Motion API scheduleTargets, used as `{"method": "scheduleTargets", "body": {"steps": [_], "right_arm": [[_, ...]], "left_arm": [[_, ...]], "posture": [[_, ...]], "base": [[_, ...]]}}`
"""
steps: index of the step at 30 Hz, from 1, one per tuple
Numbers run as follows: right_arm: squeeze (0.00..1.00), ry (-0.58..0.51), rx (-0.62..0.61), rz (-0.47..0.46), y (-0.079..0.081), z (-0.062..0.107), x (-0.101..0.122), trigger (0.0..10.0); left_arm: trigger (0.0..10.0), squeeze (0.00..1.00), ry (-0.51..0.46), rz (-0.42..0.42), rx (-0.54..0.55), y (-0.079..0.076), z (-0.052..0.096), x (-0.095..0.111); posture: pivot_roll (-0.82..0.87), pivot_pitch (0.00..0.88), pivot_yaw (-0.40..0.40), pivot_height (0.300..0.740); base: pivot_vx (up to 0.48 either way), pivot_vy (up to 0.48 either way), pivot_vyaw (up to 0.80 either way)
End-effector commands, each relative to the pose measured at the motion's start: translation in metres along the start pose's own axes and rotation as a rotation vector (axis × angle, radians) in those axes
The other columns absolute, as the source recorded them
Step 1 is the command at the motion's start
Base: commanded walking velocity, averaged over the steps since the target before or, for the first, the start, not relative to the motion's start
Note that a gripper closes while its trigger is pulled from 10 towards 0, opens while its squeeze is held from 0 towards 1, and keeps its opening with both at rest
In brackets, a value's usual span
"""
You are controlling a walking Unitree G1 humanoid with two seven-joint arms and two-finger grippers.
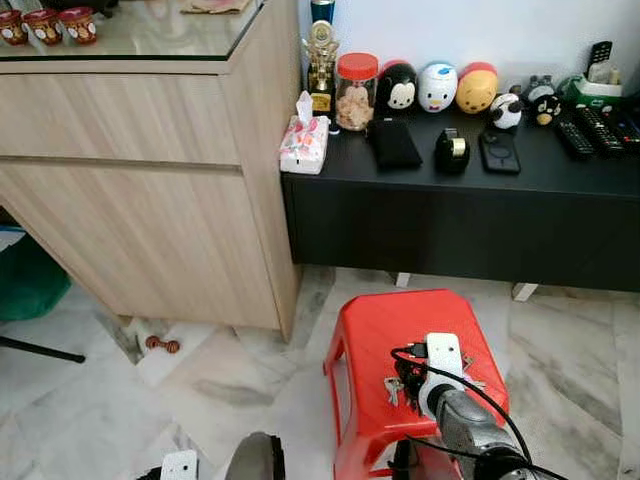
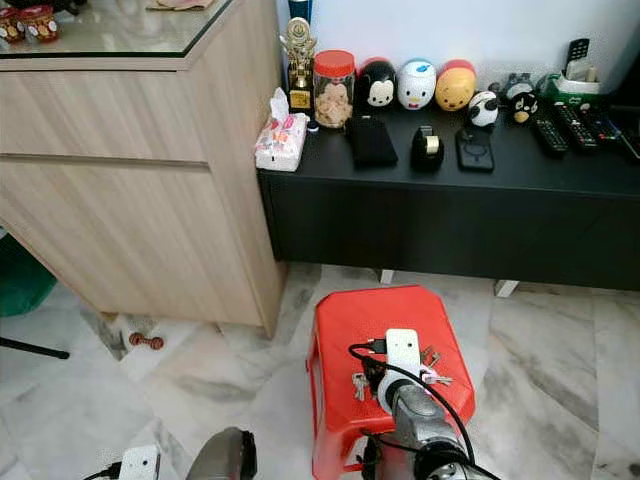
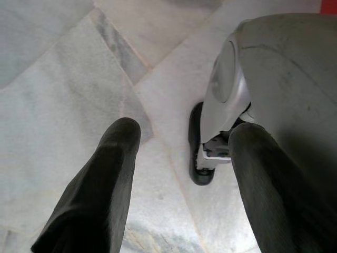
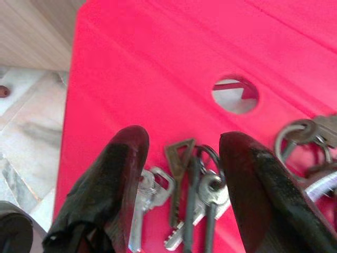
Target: Hang keys on a hook
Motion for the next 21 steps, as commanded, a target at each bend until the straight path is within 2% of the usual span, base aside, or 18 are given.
{"method": "scheduleTargets", "body": {"steps": [1, 5, 9, 14, 21], "right_arm": [[0.00, 0.028, 0.004, -0.007, 0.002, 0.000, -0.006, 10.0], [0.00, 0.027, -0.002, -0.006, 0.000, 0.001, -0.008, 10.0], [0.00, 0.017, -0.017, -0.015, -0.002, 0.001, -0.008, 10.0], [0.00, 0.021, -0.058, -0.029, -0.008, 0.002, -0.009, 10.0], [0.00, 0.016, -0.063, -0.035, -0.011, 0.002, -0.009, 10.0]], "left_arm": [[10.0, 0.00, 0.084, -0.015, -0.117, -0.046, 0.001, -0.026], [10.0, 0.00, 0.081, -0.019, -0.118, -0.047, 0.002, -0.027], [10.0, 0.00, 0.077, -0.020, -0.112, -0.041, 0.003, -0.030], [10.0, 0.00, 0.078, -0.017, -0.108, -0.044, 0.005, -0.035], [10.0, 0.00, 0.084, -0.012, -0.101, -0.033, 0.007, -0.038]], "posture": [[0.10, 0.120, -0.010, 0.610], [0.10, 0.129, -0.010, 0.610], [0.10, 0.146, -0.012, 0.610], [0.11, 0.163, -0.014, 0.610], [0.11, 0.178, -0.014, 0.610]], "base": [[0.000, 0.000, 0.00], [0.000, 0.000, 0.00], [0.000, 0.000, 0.00], [0.000, 0.000, 0.00], [0.000, 0.000, 0.00]]}}
Point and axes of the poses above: a point about 5 cm out from each wrist's last joint towards the gripper, its own z axis pointing back from the gripper into the wrist, its own x axis along the axis of the wrist's last joint, y = z × x, the point moved 4 cm from there along -z, pointing out of the wrist towards the gripper, and after that the axes turned 13 degrees about z, right-handed, at the moved point
